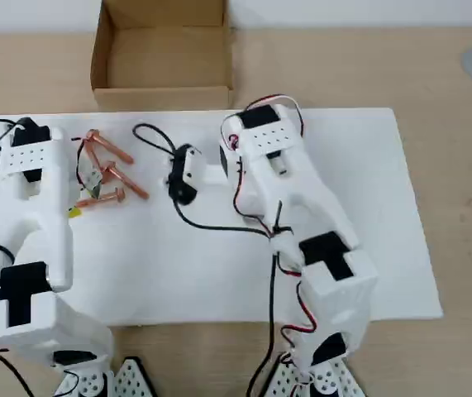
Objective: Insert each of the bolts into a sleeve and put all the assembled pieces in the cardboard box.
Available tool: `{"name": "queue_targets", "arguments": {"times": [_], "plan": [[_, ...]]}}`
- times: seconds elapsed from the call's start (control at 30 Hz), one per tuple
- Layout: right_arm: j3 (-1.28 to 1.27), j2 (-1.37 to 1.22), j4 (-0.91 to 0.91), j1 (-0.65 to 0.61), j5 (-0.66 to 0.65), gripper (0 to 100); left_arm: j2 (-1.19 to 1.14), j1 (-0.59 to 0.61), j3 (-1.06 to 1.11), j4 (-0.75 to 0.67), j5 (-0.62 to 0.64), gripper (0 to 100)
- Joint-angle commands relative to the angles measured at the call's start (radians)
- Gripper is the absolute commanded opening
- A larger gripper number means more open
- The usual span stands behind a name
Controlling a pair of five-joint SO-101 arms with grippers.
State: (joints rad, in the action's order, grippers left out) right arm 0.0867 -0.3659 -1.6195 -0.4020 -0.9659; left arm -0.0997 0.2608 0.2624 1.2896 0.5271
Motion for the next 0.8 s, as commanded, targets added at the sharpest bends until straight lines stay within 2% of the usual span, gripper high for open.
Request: {"name": "queue_targets", "arguments": {"times": [0.0,0.33,0.77], "plan": [[0.104,-0.013,0.011,-0.008,0.031,13.6,0.01,0.003,-0.005,-0.009,-0.017,14],[0.124,-0.059,0.078,-0.001,0.14,13.6,0.01,0.003,-0.005,-0.009,-0.023,14],[-0.019,-0.059,0.175,0.056,0.293,13.6,0.01,0.003,-0.006,-0.008,-0.041,14]]}}
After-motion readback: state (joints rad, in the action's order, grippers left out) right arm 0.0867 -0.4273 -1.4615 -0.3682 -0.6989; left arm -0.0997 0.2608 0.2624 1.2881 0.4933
